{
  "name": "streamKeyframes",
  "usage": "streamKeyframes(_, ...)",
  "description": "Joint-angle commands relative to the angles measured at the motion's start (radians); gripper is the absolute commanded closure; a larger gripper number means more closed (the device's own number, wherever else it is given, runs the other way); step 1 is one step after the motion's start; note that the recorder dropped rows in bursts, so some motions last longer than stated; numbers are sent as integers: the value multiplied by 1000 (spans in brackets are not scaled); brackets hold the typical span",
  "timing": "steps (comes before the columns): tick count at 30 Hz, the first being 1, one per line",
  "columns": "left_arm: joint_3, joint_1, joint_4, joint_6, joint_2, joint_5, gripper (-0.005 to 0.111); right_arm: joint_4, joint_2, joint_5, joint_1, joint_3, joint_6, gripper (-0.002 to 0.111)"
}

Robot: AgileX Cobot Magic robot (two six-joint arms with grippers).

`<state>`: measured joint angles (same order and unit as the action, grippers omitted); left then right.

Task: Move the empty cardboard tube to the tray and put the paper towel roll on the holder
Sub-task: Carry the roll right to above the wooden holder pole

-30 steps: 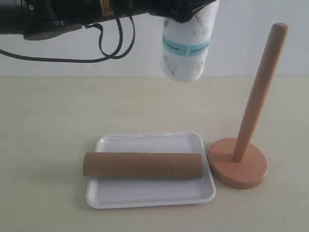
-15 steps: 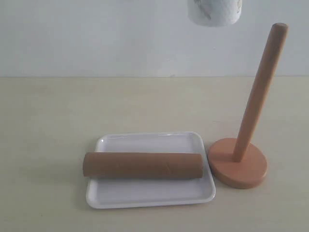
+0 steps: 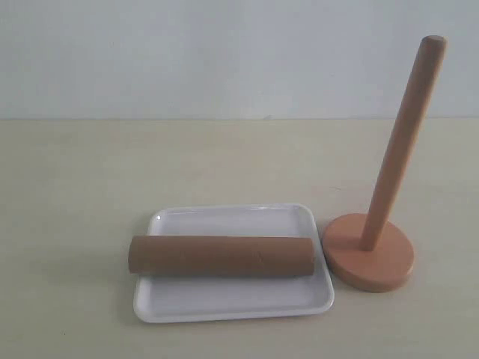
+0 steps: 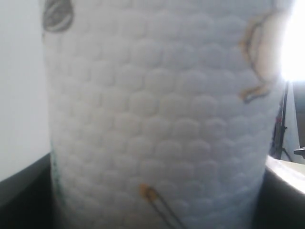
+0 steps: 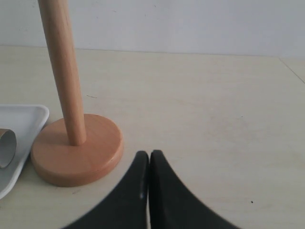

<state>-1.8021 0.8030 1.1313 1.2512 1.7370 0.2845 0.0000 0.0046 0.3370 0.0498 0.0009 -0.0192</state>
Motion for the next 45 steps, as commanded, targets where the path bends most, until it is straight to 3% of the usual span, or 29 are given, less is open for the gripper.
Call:
streamKeyframes(1, -63, 25, -5, 56, 16, -1, 103, 0, -5, -3, 3, -1, -1, 108)
streamKeyframes(4, -118, 43, 45, 95, 65, -1, 103, 0, -5, -3, 3, -1, -1, 108)
streamKeyframes(8, -188, 56, 196, 264, 120, 1, 103, 0, -5, -3, 3, -1, -1, 108)
streamKeyframes(14, -226, 56, 613, 660, 142, -21, 103, 0, -5, -3, 3, -1, -1, 108)
streamKeyframes(20, -226, 56, 613, 713, 144, -26, 103, 0, -5, -3, 3, -1, -1, 108)
streamKeyframes(29, -226, 50, 613, 659, 192, -77, 103, 0, -5, -3, 3, -1, -1, 108)
streamKeyframes(36, -226, 40, 613, 582, 207, -71, 103, 0, -5, -3, 3, -1, -1, 108)
streamKeyframes(45, -223, 33, 613, 598, 216, -14, 103, 0, -5, -3, 3, -1, -1, 108)
